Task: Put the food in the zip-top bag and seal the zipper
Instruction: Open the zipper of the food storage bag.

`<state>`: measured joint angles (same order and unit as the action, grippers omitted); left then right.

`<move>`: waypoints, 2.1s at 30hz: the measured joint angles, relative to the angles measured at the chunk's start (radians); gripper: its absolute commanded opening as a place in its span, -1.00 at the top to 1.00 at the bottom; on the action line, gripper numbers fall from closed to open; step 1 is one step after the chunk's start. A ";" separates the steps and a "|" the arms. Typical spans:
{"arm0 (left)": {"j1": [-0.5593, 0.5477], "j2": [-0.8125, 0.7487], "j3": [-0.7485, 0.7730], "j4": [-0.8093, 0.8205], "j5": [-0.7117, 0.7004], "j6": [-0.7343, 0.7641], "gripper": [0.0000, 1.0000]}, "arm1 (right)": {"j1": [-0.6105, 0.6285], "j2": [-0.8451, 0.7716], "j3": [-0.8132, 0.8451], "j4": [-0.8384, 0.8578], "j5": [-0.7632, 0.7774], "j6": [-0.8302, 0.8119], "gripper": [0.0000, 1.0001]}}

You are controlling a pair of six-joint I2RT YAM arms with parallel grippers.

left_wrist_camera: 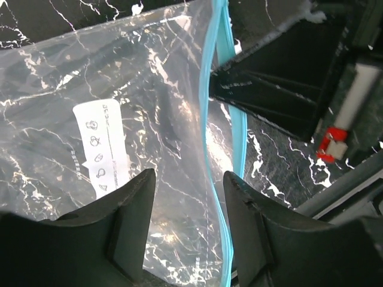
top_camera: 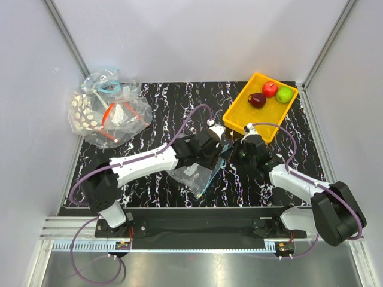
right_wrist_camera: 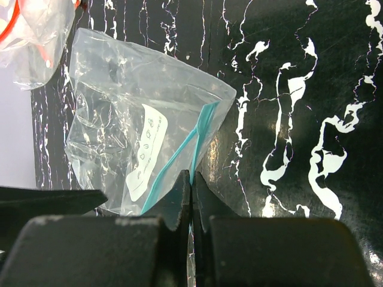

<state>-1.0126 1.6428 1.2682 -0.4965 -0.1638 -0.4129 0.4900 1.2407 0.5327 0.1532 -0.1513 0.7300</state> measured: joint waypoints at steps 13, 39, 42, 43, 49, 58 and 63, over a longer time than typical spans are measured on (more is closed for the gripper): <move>0.002 0.114 0.063 -0.053 -0.009 0.042 1.00 | 0.001 -0.010 0.000 -0.009 0.005 -0.002 1.00; -0.010 0.070 0.356 -0.393 -0.217 0.136 1.00 | 0.014 -0.167 -0.045 -0.087 0.026 -0.015 -0.04; -0.010 0.090 0.341 -0.366 -0.205 0.135 1.00 | 0.014 -0.250 -0.046 -0.114 0.023 -0.027 0.22; -0.010 0.100 0.341 -0.356 -0.200 0.134 1.00 | 0.013 -0.275 -0.046 -0.122 0.018 -0.030 0.22; -0.010 0.121 0.340 -0.302 -0.154 0.120 1.00 | 0.013 -0.354 -0.038 -0.163 -0.009 -0.037 -0.07; -0.010 0.121 0.335 -0.264 -0.127 0.098 1.00 | 0.043 -0.225 -0.008 -0.187 -0.008 -0.032 -0.24; -0.010 0.113 0.293 -0.229 -0.124 0.083 1.00 | 0.072 -0.177 0.000 -0.188 0.013 -0.016 -0.28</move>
<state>-1.0225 1.7557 1.5616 -0.7254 -0.2874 -0.3298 0.5621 1.0637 0.5327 -0.0345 -0.1383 0.7143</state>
